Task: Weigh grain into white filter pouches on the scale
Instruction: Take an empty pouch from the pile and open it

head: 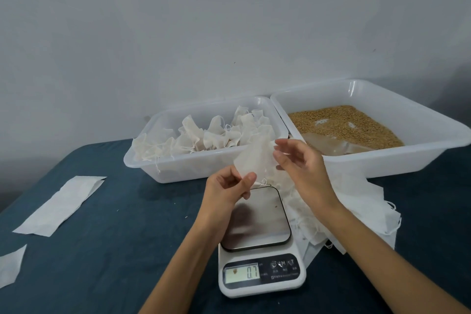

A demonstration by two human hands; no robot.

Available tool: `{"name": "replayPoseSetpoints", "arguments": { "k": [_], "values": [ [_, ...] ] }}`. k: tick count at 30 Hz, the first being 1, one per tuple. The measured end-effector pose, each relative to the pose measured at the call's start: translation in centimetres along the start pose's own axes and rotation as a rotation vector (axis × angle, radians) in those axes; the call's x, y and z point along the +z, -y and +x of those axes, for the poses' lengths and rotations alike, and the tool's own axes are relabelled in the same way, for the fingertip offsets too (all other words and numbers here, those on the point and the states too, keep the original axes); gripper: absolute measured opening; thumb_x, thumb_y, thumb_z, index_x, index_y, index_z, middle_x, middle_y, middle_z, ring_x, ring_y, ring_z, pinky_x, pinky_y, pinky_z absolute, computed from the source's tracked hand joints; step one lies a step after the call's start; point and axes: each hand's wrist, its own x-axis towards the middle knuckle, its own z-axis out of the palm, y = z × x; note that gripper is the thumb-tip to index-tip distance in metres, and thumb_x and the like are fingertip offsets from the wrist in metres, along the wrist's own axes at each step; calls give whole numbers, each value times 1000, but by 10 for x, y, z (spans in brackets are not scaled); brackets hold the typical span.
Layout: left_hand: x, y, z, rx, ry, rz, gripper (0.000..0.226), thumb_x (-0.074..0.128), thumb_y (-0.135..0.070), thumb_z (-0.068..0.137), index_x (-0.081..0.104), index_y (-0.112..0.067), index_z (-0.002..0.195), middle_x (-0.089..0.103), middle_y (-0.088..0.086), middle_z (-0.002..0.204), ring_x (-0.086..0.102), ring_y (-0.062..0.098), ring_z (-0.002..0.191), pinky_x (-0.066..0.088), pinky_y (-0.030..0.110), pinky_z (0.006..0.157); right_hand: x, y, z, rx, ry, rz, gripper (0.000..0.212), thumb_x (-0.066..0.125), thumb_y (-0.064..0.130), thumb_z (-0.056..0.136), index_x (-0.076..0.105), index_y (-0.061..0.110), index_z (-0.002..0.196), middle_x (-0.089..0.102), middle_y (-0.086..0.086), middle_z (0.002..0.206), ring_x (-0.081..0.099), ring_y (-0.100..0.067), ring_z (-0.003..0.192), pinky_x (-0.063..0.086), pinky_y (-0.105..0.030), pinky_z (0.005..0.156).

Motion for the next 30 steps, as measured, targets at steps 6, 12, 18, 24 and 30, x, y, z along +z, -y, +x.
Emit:
{"name": "replayPoseSetpoints", "arguments": {
  "k": [6,12,18,24,30],
  "values": [
    [1,0,0,-30,-46,32,48,87,-29,81,57,8,83,58,8,75,50,17,64,49,25,68,-3,1,1,38,91,59,17,70,19,93,76,3,96,75,-15,90,68,-17,79,58,-26,73],
    [5,-6,0,71,-291,-9,29,78,-3,87,61,-10,109,57,9,90,55,9,70,46,25,58,0,-1,-1,-50,66,-143,12,76,11,86,68,7,79,67,-6,75,60,-16,70,52,-33,72],
    [13,-12,-11,221,-164,88,14,71,-18,80,60,-15,72,51,0,65,42,13,60,41,23,59,2,1,-5,-83,-6,-189,37,83,20,80,49,17,64,48,15,57,41,-7,52,39,-14,55],
    [23,-8,-15,242,-23,208,10,74,-16,92,83,-17,98,79,3,93,69,11,83,53,21,72,8,1,-11,-122,53,-262,37,83,26,82,54,7,70,55,-7,66,45,-12,59,44,-29,56],
    [21,-10,-14,235,-88,215,8,80,-10,91,79,-15,97,78,6,93,75,21,89,59,29,80,14,0,-17,-205,200,-412,35,82,23,82,50,13,72,55,0,69,51,-22,65,48,-38,61]
  ]
}}
